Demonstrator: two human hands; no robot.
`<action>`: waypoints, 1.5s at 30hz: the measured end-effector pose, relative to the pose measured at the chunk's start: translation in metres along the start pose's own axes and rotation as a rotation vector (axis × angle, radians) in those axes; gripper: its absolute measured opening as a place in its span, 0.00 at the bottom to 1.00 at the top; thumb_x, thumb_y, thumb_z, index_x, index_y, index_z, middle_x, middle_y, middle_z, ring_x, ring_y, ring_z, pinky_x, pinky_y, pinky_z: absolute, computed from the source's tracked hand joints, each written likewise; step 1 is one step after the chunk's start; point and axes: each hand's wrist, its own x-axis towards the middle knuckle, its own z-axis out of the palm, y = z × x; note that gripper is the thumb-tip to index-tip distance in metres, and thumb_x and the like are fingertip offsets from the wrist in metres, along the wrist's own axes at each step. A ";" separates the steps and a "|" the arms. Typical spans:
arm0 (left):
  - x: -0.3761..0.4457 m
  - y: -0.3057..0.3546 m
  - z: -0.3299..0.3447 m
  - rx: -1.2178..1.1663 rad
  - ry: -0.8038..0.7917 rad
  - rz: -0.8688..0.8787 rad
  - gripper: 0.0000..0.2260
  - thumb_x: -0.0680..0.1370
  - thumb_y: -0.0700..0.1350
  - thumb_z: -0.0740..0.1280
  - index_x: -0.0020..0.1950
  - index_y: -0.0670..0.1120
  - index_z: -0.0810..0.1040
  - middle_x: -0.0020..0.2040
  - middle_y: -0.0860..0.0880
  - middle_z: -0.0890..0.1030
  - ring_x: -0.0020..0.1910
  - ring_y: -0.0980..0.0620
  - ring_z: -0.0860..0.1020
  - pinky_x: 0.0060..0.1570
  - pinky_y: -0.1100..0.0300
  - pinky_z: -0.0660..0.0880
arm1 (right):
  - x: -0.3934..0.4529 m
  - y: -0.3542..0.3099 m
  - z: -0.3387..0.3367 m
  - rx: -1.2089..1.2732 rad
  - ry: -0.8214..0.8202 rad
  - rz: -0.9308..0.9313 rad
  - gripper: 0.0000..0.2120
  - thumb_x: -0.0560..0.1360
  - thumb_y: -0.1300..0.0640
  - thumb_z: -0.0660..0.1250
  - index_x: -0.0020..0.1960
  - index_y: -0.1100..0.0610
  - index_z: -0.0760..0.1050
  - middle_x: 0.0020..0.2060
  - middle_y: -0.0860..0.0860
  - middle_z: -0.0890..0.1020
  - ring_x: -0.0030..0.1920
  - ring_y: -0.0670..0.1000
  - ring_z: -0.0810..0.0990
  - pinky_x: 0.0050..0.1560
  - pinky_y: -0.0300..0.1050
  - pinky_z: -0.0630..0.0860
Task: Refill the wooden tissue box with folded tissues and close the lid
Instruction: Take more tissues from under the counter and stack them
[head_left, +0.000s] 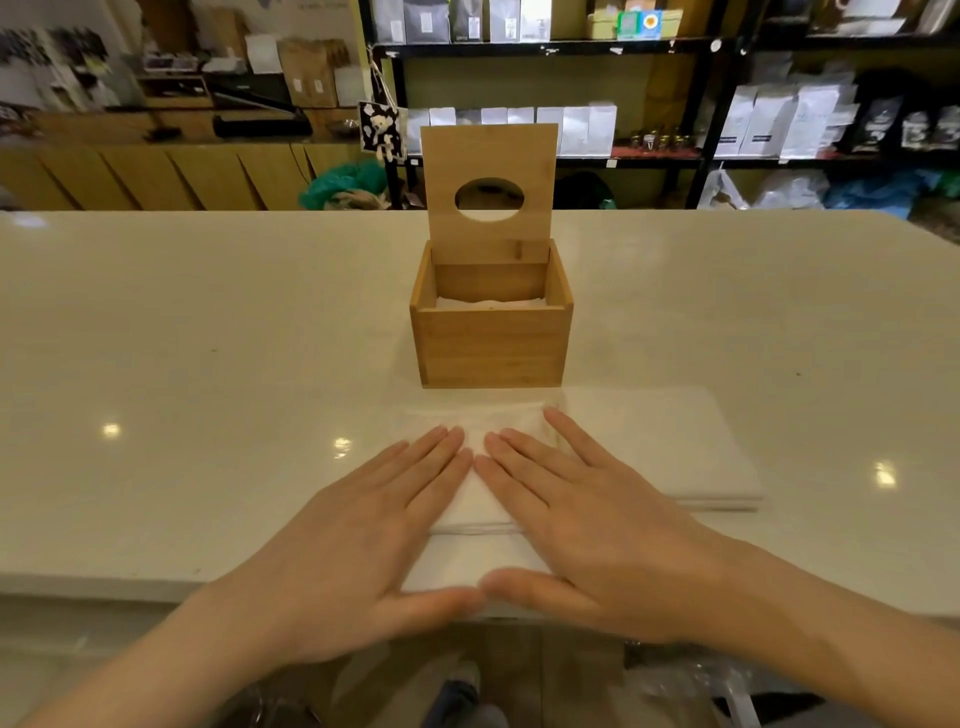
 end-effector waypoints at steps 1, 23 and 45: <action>-0.002 0.001 -0.001 0.043 0.006 0.002 0.39 0.70 0.73 0.46 0.74 0.51 0.56 0.75 0.50 0.56 0.73 0.56 0.56 0.70 0.53 0.54 | -0.004 -0.002 0.001 -0.010 0.024 -0.001 0.39 0.74 0.32 0.43 0.74 0.59 0.51 0.75 0.57 0.57 0.75 0.54 0.54 0.69 0.50 0.35; 0.009 -0.010 -0.053 -0.414 -0.092 0.219 0.16 0.72 0.60 0.60 0.58 0.62 0.77 0.55 0.63 0.81 0.53 0.66 0.77 0.50 0.67 0.74 | -0.032 -0.004 -0.026 0.332 0.121 -0.001 0.17 0.77 0.51 0.58 0.66 0.47 0.63 0.55 0.44 0.81 0.56 0.38 0.74 0.70 0.27 0.42; 0.110 0.051 -0.071 -1.722 -0.126 -0.205 0.08 0.72 0.44 0.65 0.45 0.44 0.81 0.40 0.47 0.87 0.37 0.53 0.84 0.29 0.63 0.80 | -0.062 0.119 -0.080 1.476 0.294 0.527 0.15 0.63 0.56 0.68 0.49 0.57 0.80 0.37 0.49 0.86 0.37 0.45 0.84 0.33 0.36 0.80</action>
